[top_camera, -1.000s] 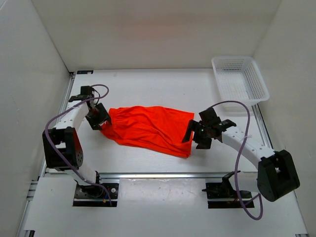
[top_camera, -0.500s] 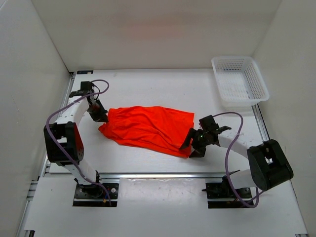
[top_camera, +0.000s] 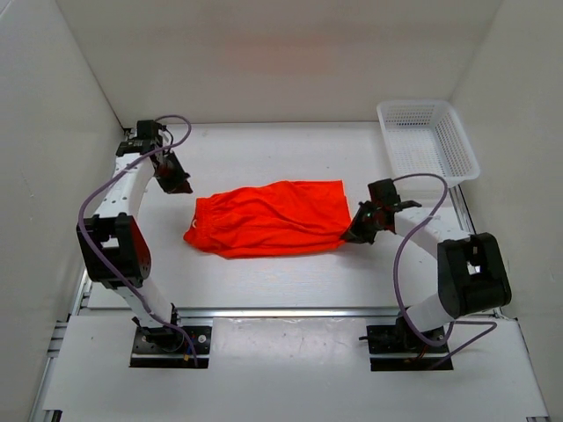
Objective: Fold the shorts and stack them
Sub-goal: Fold the shorts
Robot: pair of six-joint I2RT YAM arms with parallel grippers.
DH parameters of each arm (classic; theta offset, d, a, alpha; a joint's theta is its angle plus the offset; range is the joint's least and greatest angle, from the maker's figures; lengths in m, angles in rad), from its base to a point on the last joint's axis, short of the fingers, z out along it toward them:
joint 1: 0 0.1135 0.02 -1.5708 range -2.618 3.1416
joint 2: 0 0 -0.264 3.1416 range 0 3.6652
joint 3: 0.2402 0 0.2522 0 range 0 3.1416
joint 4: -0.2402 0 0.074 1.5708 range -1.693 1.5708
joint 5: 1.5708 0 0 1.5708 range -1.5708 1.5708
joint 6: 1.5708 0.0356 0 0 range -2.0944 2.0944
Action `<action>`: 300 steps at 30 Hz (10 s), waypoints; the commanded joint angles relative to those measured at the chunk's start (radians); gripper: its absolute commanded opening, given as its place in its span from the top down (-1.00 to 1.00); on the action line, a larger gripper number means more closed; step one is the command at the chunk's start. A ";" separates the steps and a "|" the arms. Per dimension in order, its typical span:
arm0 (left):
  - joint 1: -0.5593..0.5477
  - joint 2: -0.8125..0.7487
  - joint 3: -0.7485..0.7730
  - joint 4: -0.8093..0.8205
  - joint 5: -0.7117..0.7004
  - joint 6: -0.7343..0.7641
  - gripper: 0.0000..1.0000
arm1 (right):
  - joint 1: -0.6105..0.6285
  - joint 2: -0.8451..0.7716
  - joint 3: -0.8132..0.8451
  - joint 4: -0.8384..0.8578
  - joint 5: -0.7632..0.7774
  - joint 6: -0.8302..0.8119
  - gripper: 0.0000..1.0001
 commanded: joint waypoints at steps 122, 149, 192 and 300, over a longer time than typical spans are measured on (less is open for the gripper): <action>-0.079 -0.289 -0.232 0.007 -0.121 -0.029 0.61 | 0.043 -0.355 0.051 -0.196 0.204 -0.085 0.00; -0.026 0.024 -0.458 0.274 0.010 -0.075 -0.55 | 0.043 -0.321 0.120 -0.235 0.223 -0.103 -0.05; -0.949 0.383 0.751 -0.398 -0.652 -0.213 0.79 | -0.158 -0.267 0.021 -0.232 0.159 -0.140 0.13; -0.748 0.035 0.042 0.052 -0.104 -0.147 -0.53 | 0.031 0.215 0.329 -0.003 0.158 -0.181 0.60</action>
